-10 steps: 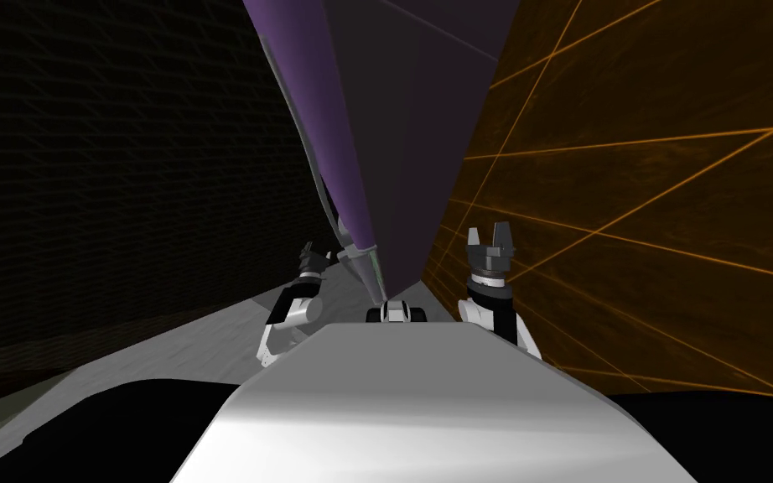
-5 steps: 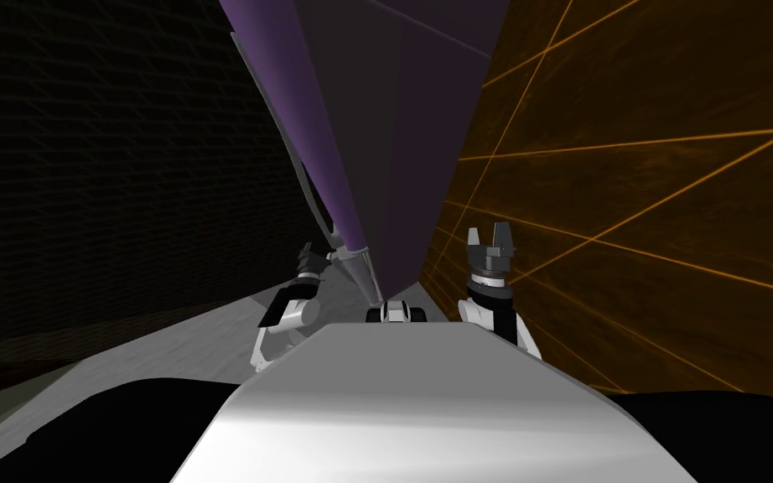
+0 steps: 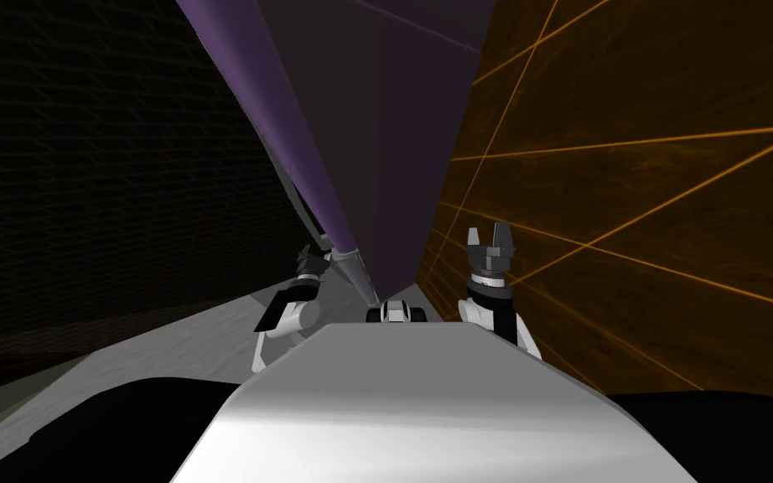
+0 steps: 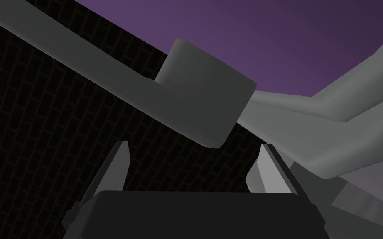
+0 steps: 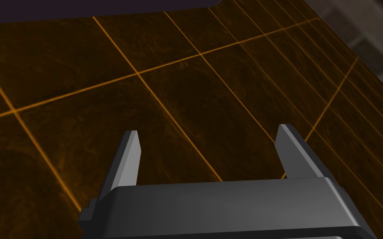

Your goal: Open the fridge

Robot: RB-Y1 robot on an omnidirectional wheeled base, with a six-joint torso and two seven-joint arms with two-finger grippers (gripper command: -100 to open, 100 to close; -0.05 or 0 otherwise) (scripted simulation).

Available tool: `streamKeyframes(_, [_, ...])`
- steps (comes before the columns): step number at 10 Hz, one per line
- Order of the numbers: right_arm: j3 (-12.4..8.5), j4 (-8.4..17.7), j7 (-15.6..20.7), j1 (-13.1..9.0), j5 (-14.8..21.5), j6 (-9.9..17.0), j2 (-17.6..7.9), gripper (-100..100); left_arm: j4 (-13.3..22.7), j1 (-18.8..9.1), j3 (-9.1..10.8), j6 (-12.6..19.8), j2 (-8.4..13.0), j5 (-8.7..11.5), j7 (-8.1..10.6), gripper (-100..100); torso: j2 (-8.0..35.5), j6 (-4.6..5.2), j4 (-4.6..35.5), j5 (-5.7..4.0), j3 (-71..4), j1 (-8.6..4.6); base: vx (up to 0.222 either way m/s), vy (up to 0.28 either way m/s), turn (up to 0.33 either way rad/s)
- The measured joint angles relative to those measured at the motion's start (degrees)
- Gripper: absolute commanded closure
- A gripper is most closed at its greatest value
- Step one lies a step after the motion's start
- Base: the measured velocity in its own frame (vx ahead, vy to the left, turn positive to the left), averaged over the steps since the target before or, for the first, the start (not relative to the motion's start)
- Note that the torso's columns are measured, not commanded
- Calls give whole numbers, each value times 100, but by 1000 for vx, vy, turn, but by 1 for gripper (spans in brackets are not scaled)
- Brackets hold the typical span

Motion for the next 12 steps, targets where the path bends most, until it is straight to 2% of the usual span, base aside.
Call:
streamKeyframes(2, [0,0,0,0,0,0,0,0,-29,27,0,44,-235,23,7,-100,0,0,1,-3,0,-5,4,-20,5])
streamKeyframes(4, [-1,0,0,1,0,0,-1,0,-141,57,31,119,-254,29,24,-100,-31,-1,-6,-2,-18,-2,87,19,-3])
streamKeyframes(5, [-1,0,0,1,0,0,-1,0,-158,60,36,142,-255,30,29,100,-15,0,-5,-3,-12,-11,9,3,0])
streamKeyframes(6, [-1,0,0,0,0,0,-1,0,-155,60,35,140,-255,30,29,100,8,0,4,-7,4,-19,-31,168,-76])
streamKeyframes(7, [-2,0,0,-1,0,0,-2,0,-147,111,-20,170,-220,60,28,100,5,18,22,-14,-4,31,-55,212,-82])
streamKeyframes(12, [-3,1,0,-1,0,1,-3,0,-87,97,-162,162,42,220,28,100,-67,32,10,-36,-52,-43,-64,271,-76])
